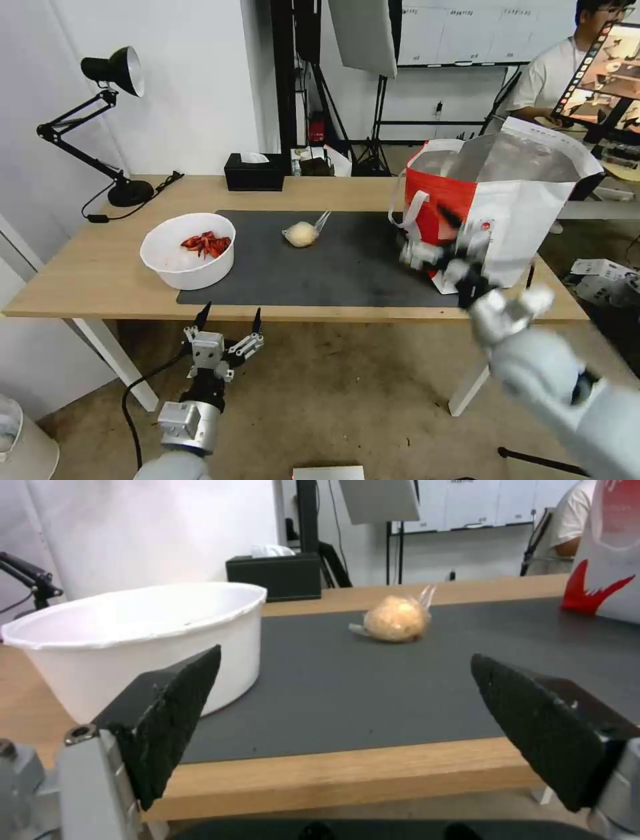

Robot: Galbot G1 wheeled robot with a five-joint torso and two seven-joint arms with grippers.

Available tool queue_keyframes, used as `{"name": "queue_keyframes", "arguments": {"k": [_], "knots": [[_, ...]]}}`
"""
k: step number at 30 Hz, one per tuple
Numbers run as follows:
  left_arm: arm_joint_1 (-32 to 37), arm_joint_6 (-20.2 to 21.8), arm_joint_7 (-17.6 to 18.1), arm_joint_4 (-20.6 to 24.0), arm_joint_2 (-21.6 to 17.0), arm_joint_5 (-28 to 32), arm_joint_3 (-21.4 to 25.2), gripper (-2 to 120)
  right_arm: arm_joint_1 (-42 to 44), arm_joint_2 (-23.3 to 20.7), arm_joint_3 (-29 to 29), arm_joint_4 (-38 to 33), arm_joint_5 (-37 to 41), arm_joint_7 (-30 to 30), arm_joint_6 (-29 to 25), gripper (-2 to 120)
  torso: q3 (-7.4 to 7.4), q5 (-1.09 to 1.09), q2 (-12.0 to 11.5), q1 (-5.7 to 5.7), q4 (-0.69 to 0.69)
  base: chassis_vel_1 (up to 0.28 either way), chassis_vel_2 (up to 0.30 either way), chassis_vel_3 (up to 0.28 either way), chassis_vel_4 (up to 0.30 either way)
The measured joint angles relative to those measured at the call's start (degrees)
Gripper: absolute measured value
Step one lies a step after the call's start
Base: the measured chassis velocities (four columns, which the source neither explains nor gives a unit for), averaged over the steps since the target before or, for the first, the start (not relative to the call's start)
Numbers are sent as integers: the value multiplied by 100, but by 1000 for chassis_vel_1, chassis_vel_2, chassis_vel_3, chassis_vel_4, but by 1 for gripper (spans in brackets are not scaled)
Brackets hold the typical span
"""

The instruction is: Pick up the trash from the table and place it into the takeout bag.

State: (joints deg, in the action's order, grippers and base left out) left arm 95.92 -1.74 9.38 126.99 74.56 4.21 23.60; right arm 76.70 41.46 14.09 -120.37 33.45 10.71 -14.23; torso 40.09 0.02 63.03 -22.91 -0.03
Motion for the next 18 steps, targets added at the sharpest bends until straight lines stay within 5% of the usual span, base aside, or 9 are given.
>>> {"name": "queue_keyframes", "arguments": {"k": [18], "knots": [[23, 34, -63, -108, -30, -12, 57, 100, 1199, 394, 116, 52, -550, 163, 262, 100, 1, -2, 0, -1, 3, 0, 0, 0, 0]]}}
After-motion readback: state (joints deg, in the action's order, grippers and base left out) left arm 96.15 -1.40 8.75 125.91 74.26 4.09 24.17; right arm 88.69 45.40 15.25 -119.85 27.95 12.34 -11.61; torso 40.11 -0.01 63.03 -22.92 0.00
